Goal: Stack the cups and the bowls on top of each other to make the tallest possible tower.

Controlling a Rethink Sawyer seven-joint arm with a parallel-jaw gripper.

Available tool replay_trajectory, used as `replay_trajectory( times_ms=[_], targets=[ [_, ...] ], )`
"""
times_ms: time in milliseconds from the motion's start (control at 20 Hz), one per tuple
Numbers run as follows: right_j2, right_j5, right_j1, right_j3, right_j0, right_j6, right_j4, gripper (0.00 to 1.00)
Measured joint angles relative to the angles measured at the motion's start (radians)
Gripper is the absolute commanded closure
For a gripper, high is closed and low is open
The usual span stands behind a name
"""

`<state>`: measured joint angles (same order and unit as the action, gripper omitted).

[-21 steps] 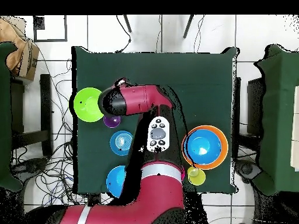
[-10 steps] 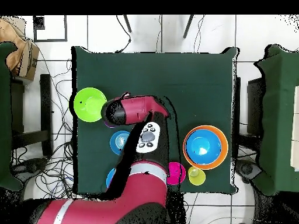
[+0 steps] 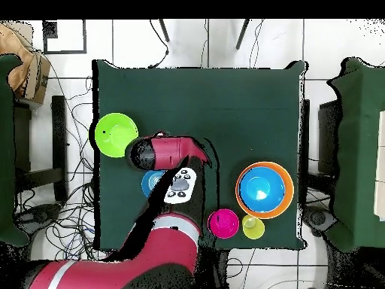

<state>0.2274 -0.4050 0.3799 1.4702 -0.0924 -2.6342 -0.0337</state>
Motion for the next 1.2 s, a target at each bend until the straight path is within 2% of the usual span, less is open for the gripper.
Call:
replay_trajectory(
  times_ms=[250, 400, 450, 650, 800, 900, 1050, 1100, 1200],
  targets=[
    [0.0, 0.006, 0.001, 0.023, 0.008, 0.0, -0.038, 0.0],
    [-0.002, 0.006, 0.004, 0.028, 0.021, 0.001, -0.097, 0.0],
    [-0.005, 0.009, 0.007, 0.029, 0.031, 0.001, -0.145, 0.0],
    [-0.018, 0.015, 0.017, 0.032, 0.054, 0.001, -0.209, 0.0],
    [-0.044, 0.019, 0.032, 0.039, 0.084, 0.001, -0.255, 0.0],
    [-0.084, 0.02, 0.052, 0.045, 0.125, 0.008, -0.316, 0.0],
    [-0.105, 0.02, 0.064, 0.045, 0.146, 0.021, -0.365, 0.0],
    [-0.126, 0.02, 0.076, 0.045, 0.16, 0.045, -0.416, 0.0],
    [-0.14, 0.019, 0.083, 0.045, 0.168, 0.064, -0.448, 0.0]
  ],
)
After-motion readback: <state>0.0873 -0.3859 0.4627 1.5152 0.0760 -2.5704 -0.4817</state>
